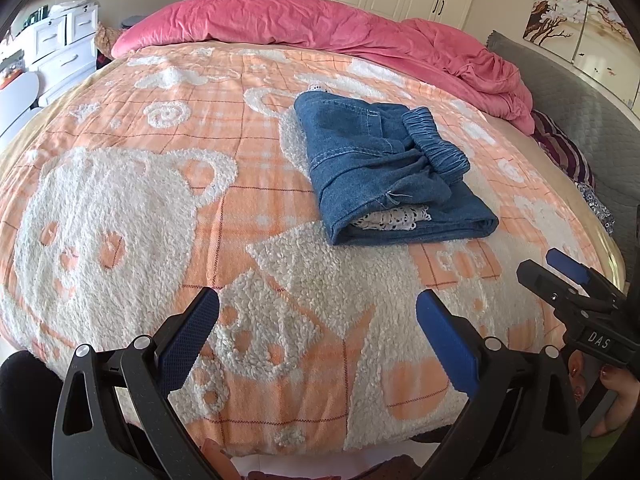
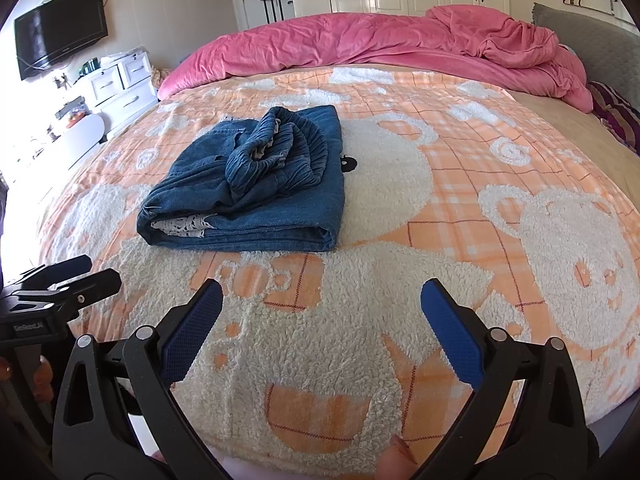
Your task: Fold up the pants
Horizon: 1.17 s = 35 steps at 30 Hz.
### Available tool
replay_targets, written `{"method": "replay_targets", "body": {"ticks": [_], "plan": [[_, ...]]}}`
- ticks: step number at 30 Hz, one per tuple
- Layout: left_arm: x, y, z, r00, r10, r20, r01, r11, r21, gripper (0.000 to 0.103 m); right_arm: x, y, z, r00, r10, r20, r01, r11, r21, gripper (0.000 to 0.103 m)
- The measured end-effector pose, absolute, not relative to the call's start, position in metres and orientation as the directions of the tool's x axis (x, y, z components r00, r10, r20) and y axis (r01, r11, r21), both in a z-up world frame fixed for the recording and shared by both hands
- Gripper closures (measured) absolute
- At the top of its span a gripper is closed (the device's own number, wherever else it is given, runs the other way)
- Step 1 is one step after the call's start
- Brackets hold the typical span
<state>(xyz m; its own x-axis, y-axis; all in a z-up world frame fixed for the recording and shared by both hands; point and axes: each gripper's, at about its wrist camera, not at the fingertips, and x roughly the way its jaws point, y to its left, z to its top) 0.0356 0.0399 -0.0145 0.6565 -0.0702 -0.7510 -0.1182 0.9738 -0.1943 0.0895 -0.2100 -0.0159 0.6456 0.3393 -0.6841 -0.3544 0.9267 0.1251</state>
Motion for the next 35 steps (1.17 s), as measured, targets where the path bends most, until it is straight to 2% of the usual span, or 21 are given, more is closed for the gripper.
{"method": "replay_targets", "body": {"ticks": [11, 18, 23, 26, 30, 32, 35], "plan": [[0.033, 0.038, -0.01, 0.658, -0.083, -0.748, -0.105, 0.974, -0.2, 0.005, 0.089, -0.21, -0.017, 0.645, 0.337, -0.686, -0.353, 0.927, 0.124, 0.009], [0.032, 0.033, -0.004, 0.642, 0.011, -0.767, -0.144, 0.984, -0.107, 0.005, 0.09, -0.211, -0.017, 0.642, 0.339, -0.688, -0.353, 0.927, 0.127, 0.009], [0.028, 0.033, 0.008, 0.694, -0.04, -0.719, -0.094, 0.985, -0.146, 0.005, 0.095, -0.218, -0.022, 0.638, 0.332, -0.695, -0.326, 0.934, 0.146, 0.009], [0.031, 0.043, 0.018, 0.711, -0.087, -0.698, -0.086, 0.974, -0.209, 0.005, 0.104, -0.232, -0.021, 0.642, 0.32, -0.696, -0.296, 0.942, 0.16, 0.009], [0.068, 0.091, 0.008, 0.618, -0.014, -0.786, -0.208, 0.961, -0.181, 0.004, 0.133, -0.283, -0.01, 0.686, 0.235, -0.689, -0.182, 0.972, 0.15, 0.009], [0.086, 0.125, 0.0, 0.589, 0.008, -0.808, -0.265, 0.947, -0.184, 0.004, 0.16, -0.325, -0.004, 0.715, 0.089, -0.693, -0.062, 0.996, 0.065, 0.009], [0.117, 0.18, -0.011, 0.525, 0.17, -0.834, -0.399, 0.915, -0.065, 0.004, 0.199, -0.387, -0.007, 0.702, -0.031, -0.712, 0.081, 0.996, 0.036, 0.009]]}}
